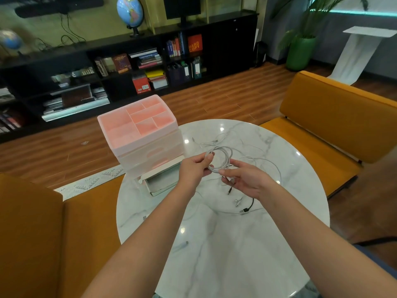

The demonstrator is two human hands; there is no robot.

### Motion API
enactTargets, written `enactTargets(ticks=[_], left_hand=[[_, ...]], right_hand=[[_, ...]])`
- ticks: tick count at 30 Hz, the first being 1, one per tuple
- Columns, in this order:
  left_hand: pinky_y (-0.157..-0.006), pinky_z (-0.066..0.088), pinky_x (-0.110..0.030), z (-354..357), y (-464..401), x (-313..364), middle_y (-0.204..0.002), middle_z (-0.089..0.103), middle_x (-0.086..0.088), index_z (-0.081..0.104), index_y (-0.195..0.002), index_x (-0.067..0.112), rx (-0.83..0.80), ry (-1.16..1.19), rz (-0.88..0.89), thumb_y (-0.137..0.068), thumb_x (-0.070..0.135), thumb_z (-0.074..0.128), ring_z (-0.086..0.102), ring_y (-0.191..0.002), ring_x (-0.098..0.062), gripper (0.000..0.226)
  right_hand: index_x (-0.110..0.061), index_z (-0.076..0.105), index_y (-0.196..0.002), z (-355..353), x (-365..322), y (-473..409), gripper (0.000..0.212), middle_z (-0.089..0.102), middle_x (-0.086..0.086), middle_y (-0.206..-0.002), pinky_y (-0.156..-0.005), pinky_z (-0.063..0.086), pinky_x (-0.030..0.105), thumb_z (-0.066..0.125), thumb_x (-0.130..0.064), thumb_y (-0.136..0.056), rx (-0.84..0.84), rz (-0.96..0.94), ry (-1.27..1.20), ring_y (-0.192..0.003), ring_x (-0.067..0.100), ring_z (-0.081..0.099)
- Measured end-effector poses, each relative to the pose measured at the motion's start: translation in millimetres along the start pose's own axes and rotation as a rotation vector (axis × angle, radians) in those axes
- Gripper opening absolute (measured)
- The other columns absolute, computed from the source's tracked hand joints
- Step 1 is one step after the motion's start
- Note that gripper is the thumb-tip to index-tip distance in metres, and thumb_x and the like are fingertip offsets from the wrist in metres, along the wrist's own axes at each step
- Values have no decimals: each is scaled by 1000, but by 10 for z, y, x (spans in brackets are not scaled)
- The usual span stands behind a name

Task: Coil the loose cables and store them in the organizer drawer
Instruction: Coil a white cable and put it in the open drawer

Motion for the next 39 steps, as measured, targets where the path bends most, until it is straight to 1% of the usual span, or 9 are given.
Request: enactTargets(ticks=[5, 10, 15, 17, 21, 26, 31, 35, 39], left_hand=[[-75, 58, -22, -6, -56, -8, -92, 74, -3, 71, -113, 7, 77, 37, 0, -90, 21, 68, 70, -89, -19, 27], [-64, 55, -14, -86, -152, 64, -95, 73, -4, 71, -115, 10, 151, -5, 54, -90, 24, 68, 68, -85, -16, 29], [-73, 57, -23, -130, -226, 121, -103, 73, -3, 71, -115, 8, 182, -71, 76, -91, 22, 67, 68, -92, -17, 28], [-68, 57, -19, -72, -204, 125, -99, 72, -6, 71, -111, 7, 118, -107, 59, -92, 19, 66, 68, -89, -17, 23], [-73, 59, -21, 74, -114, 77, -96, 68, -9, 67, -113, 6, -124, -117, -20, -94, 16, 63, 67, -88, -19, 22], [-82, 57, -25, 125, -23, 43, -93, 70, -3, 69, -114, 14, -293, -60, -76, -98, 27, 56, 68, -87, -13, 24], [-79, 58, -25, 77, -11, 26, -105, 71, -1, 68, -110, 11, -318, -131, -76, -98, 27, 55, 66, -94, -11, 24], [-68, 57, -18, 39, -58, -7, -95, 68, -1, 66, -112, 5, -217, -184, -61, -92, 24, 66, 65, -84, -4, 28], [-71, 55, -20, 31, -91, -92, -91, 60, -1, 65, -108, 9, -135, -227, -39, -89, 24, 70, 60, -81, -8, 25]], right_hand=[[-4, 41, -123, 16, 91, 37, 58, 64, 10, -89, -69, 57, 29, 72, 10, -77, 12, 50, -21, -71, 13, 62], [-7, 51, -113, -27, 125, 104, 43, 67, 7, -79, -64, 57, 26, 72, 8, -78, -65, 143, 36, -73, 16, 59], [-8, 58, -121, -92, 67, 121, 48, 60, 6, -83, -70, 56, 26, 73, 4, -78, -106, 145, 153, -76, 17, 56], [-14, 59, -120, -102, 34, 105, 47, 60, 4, -76, -74, 53, 30, 75, 1, -78, -85, 93, 278, -76, 18, 58], [-17, 64, -114, -102, -11, 53, 37, 53, 4, -67, -57, 49, 25, 77, -8, -80, 20, -26, 411, -67, 16, 54], [-13, 70, -109, -137, -41, 25, 27, 62, 7, -77, -54, 43, 23, 73, -10, -82, 95, -97, 489, -56, 11, 56], [-9, 68, -108, -210, -67, 33, 21, 75, 8, -93, -87, 50, 39, 66, -8, -87, 58, -79, 581, -77, 20, 71], [-12, 52, -115, -139, -36, 39, 17, 69, 3, -78, -63, 42, 28, 47, -12, -99, 59, 3, 690, -58, 16, 60], [-15, 48, -92, -138, -62, 19, 8, 39, 0, -65, -45, 26, 20, 47, -20, -98, 197, -30, 629, -50, 11, 34]])
Point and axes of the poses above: each hand's wrist, its own y-axis away from the middle knuckle, its own z-axis out of the palm, x = y × z, the point moved 5 cm from there along -y, towards the middle knuckle
